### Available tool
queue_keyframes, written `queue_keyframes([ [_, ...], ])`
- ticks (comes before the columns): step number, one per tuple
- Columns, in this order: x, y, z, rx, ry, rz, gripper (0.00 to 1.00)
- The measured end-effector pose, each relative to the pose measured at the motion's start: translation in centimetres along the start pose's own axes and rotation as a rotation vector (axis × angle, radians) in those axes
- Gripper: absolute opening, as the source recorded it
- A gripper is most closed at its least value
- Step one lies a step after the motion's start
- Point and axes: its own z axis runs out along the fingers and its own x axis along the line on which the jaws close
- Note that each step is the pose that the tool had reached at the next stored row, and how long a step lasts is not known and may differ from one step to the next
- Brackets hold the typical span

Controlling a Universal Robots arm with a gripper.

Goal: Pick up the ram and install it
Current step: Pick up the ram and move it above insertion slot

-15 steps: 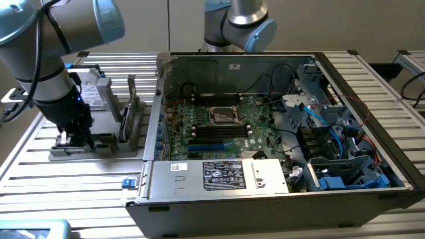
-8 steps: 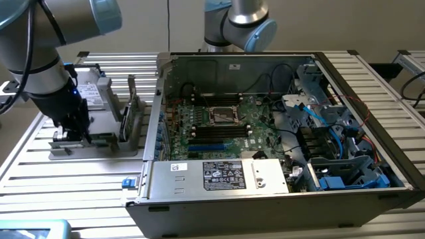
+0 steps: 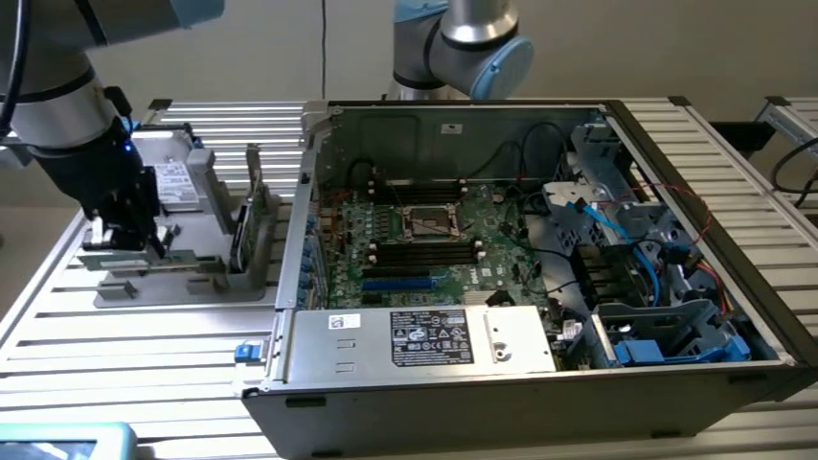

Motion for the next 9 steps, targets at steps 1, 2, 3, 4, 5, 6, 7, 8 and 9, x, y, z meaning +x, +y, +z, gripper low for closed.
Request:
queue_keyframes([
  [1, 0.0, 0.00, -0.47, 0.0000, 0.0000, 0.000, 0.12],
  [2, 0.0, 0.00, -0.91, 0.0001, -0.0001, 0.000, 0.12],
  [3, 0.0, 0.00, -1.37, -0.0001, 0.0001, 0.000, 0.12],
  [4, 0.0, 0.00, -1.81, 0.0000, -0.0001, 0.000, 0.12],
  [5, 0.0, -0.01, -2.27, -0.0001, 0.0000, 0.000, 0.12],
  [6, 0.0, -0.06, -2.72, -0.0001, 0.0001, 0.000, 0.12],
  [7, 0.0, -0.15, -3.17, -0.0001, 0.0000, 0.000, 0.12],
  [8, 0.0, -0.24, -3.61, 0.0000, 0.0000, 0.000, 0.12],
  [9, 0.1, -0.41, -4.10, -0.0001, 0.0000, 0.000, 0.12],
])
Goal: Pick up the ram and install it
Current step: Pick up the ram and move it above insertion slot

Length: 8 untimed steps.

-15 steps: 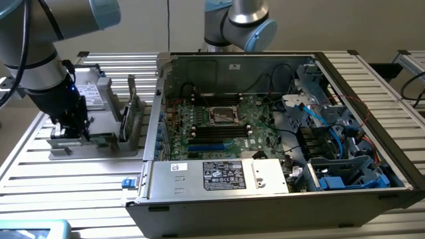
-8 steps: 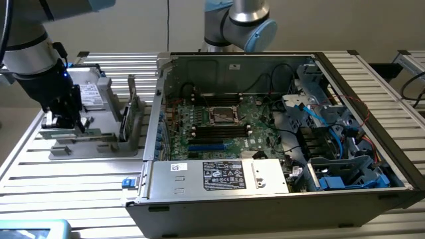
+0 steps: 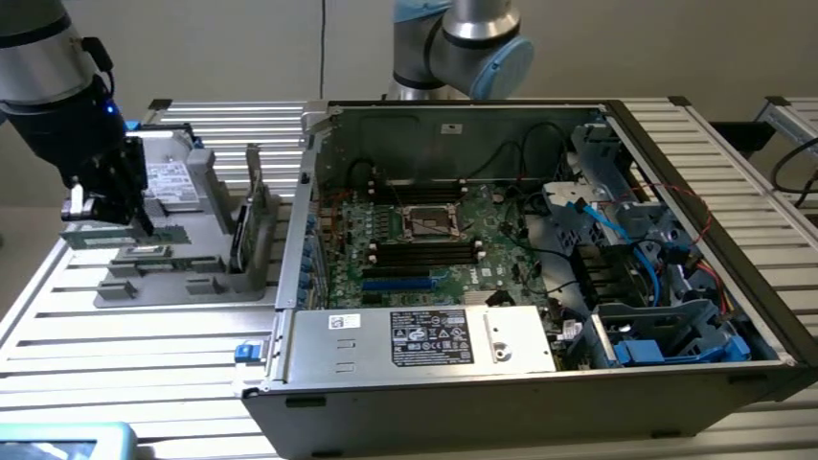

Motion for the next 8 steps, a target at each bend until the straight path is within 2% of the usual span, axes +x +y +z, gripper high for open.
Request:
queue_keyframes([
  [8, 0.3, -2.12, -3.62, -0.0002, 0.0000, 0.000, 0.12],
])
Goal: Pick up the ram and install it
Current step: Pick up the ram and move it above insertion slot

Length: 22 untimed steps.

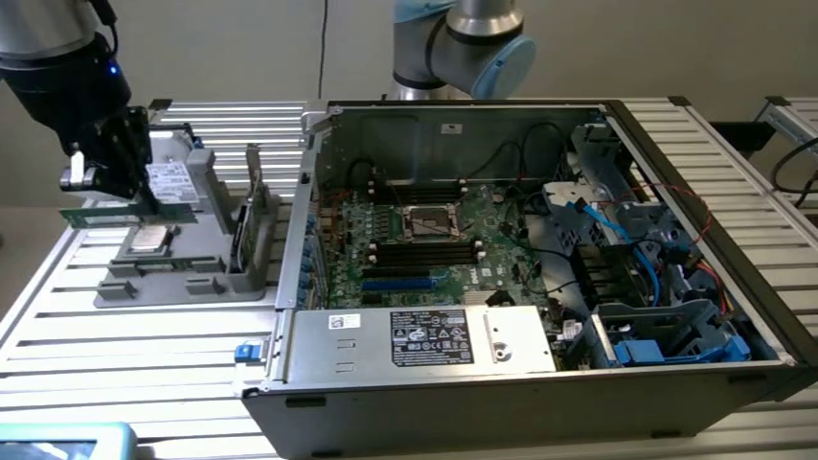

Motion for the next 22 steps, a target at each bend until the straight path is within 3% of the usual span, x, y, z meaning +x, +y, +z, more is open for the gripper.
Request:
queue_keyframes([
  [13, 0.8, -5.22, -5.71, -0.0002, -0.0024, 0.000, 0.12],
  [22, 0.9, -9.32, -7.12, -0.0003, -0.0026, 0.000, 0.12],
])
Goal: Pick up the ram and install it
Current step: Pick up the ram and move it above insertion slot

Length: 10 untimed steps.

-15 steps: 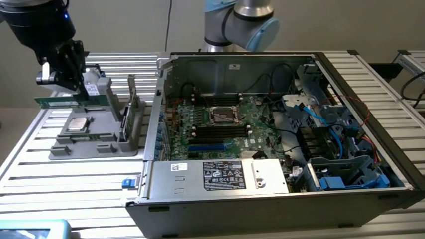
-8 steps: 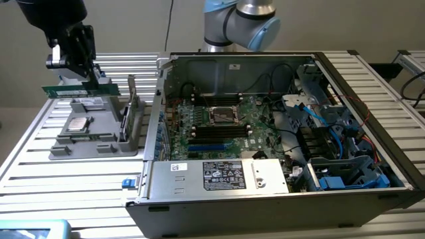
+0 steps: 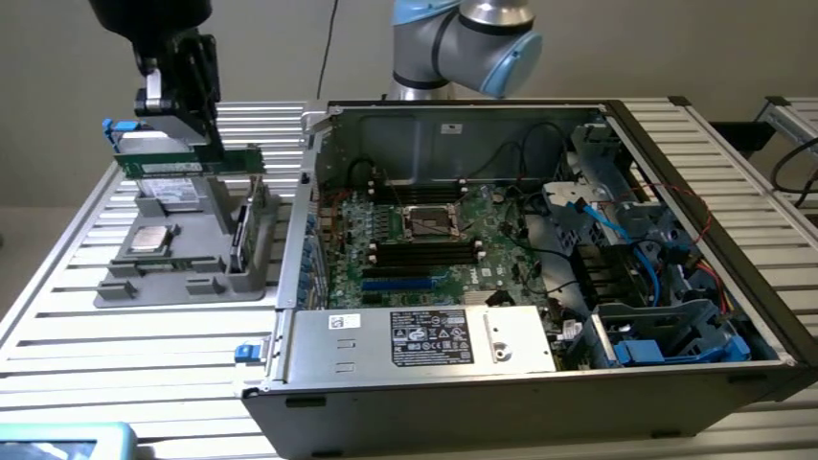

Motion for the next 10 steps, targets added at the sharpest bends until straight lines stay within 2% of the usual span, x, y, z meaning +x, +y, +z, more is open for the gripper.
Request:
queue_keyframes([
  [4, 0.0, -1.81, -0.36, 0.0000, -0.0003, 0.000, 0.12],
  [10, 0.1, -4.54, -0.40, 0.0000, -0.0004, 0.000, 0.12],
])
